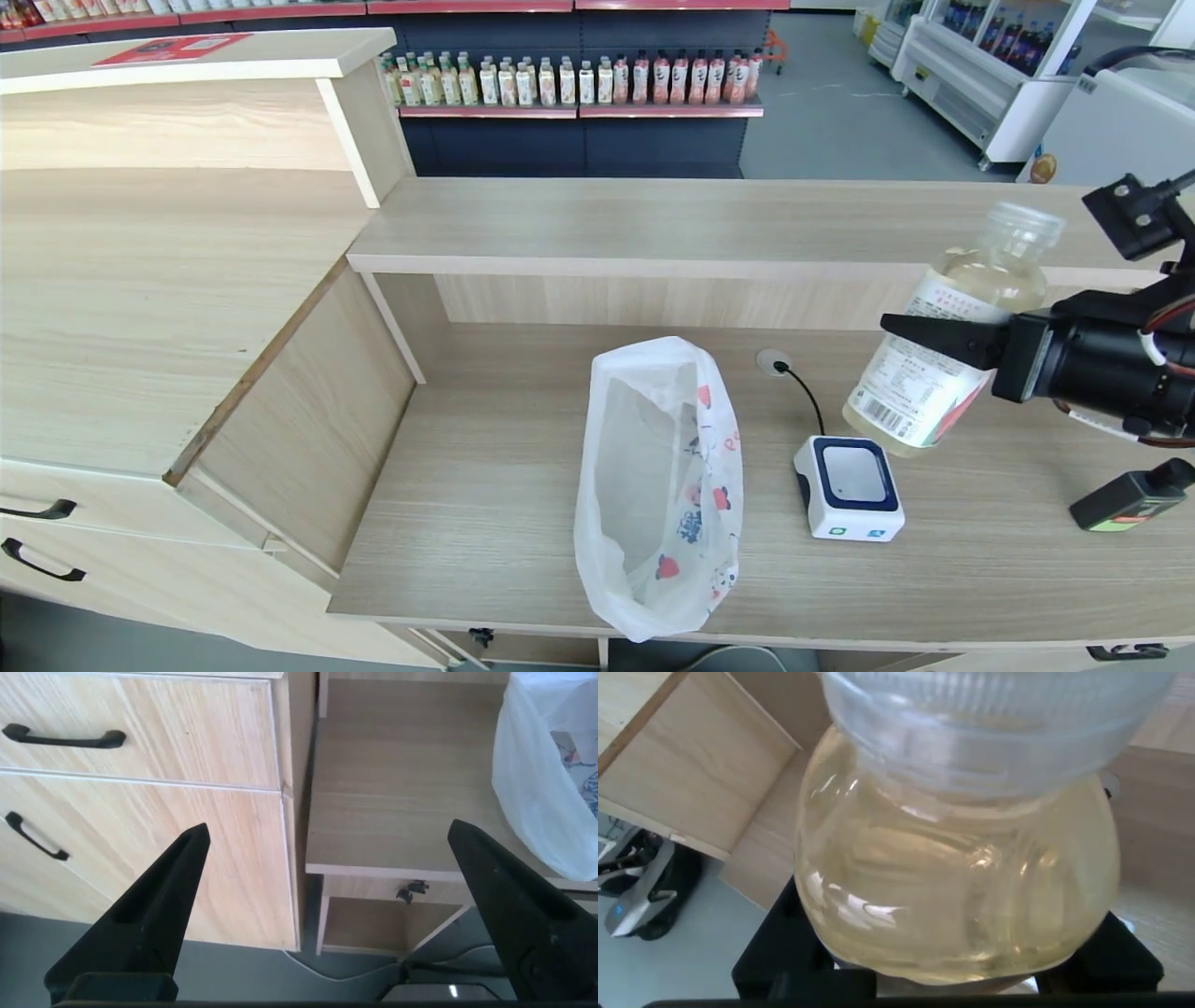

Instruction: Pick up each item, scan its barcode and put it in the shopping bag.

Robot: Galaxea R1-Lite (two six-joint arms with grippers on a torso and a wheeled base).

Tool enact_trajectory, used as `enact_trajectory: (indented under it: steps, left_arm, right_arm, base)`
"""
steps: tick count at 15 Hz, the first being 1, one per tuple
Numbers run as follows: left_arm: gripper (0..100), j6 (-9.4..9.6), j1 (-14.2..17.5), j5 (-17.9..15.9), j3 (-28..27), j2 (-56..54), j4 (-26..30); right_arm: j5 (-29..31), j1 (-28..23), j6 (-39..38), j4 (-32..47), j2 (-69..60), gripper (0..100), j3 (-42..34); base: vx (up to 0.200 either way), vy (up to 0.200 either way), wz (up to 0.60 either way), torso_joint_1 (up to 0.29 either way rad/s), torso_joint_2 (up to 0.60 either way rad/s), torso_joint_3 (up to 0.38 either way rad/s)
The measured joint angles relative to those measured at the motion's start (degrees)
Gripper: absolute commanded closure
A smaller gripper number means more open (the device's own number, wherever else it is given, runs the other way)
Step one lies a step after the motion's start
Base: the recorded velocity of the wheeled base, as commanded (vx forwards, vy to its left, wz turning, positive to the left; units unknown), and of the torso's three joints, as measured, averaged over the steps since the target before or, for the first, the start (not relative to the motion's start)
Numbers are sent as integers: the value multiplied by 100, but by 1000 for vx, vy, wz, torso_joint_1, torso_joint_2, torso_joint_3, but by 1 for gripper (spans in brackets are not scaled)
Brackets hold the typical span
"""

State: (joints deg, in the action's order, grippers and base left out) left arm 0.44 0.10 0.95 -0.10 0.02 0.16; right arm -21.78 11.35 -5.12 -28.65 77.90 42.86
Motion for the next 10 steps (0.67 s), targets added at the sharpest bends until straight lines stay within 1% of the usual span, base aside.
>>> enact_trajectory:
  steps: [4, 6, 8, 10]
  left_arm:
    - [0, 0, 0, 0, 0, 0, 5]
    - [0, 0, 0, 0, 0, 0, 2]
    - [0, 2, -5, -2, 0, 0, 2]
    - [0, 2, 0, 0, 0, 0, 2]
  right_arm:
    - [17, 380, 28, 134, 366, 100, -33]
    - [55, 629, 197, -33, 785, 100, -12]
    - [99, 741, 501, -602, 1330, 100, 24]
    - [96, 852, 679, -1607, 2042, 100, 62]
  base:
    - [0, 0, 0, 0, 0, 0]
    - [0, 0, 0, 0, 0, 0]
    - [0, 0, 0, 0, 0, 0]
    - [0, 0, 0, 0, 0, 0]
